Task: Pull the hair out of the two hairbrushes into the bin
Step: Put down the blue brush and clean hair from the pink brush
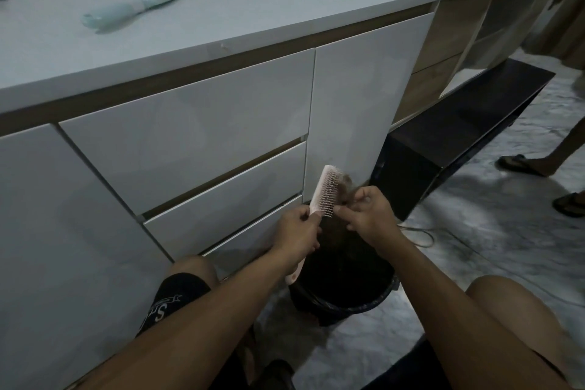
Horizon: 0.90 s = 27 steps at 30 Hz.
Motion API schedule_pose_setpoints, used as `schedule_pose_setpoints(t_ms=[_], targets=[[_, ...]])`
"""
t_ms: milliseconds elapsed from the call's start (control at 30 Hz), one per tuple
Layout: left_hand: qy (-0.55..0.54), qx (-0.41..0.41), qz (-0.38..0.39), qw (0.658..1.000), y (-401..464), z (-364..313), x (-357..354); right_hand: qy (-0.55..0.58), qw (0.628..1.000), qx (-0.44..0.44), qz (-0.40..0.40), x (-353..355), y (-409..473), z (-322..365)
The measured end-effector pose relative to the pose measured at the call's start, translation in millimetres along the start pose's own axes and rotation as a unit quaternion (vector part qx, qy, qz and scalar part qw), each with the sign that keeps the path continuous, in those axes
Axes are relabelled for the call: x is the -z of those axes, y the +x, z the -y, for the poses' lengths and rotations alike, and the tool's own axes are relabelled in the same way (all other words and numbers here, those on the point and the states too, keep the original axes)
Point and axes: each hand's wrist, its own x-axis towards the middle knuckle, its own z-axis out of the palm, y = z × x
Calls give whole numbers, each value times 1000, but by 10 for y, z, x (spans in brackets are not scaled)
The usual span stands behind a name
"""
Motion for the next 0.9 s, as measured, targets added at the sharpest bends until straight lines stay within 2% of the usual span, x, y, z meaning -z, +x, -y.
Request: schedule_pose_setpoints(t_ms=[133, 300, 533, 667, 767, 833, 900], targets=[[-33, 10, -42, 999, 64, -25, 42, -35, 999, -1, 29, 44, 19, -61], [-7, 3, -41, 999, 82, -17, 96, -81, 995, -3, 60, 107, 76, -117], [-15, 6, -6, 1000, 7, -55, 50, -43, 981, -134, 132, 61, -1, 46], [10, -15, 4, 1000, -2, -79, 55, -79, 974, -128, 171, 40, -49, 44], [21, -16, -6, 1000, 37, -56, 67, -171, 967, -79, 172, 63, -41, 45], [22, -16, -29, 999, 67, -39, 86, -296, 941, -22, 166, 102, -12, 1], [29, -21, -44, 998, 88, -22, 105, -373, 913, 3, 164, 144, 22, -54]])
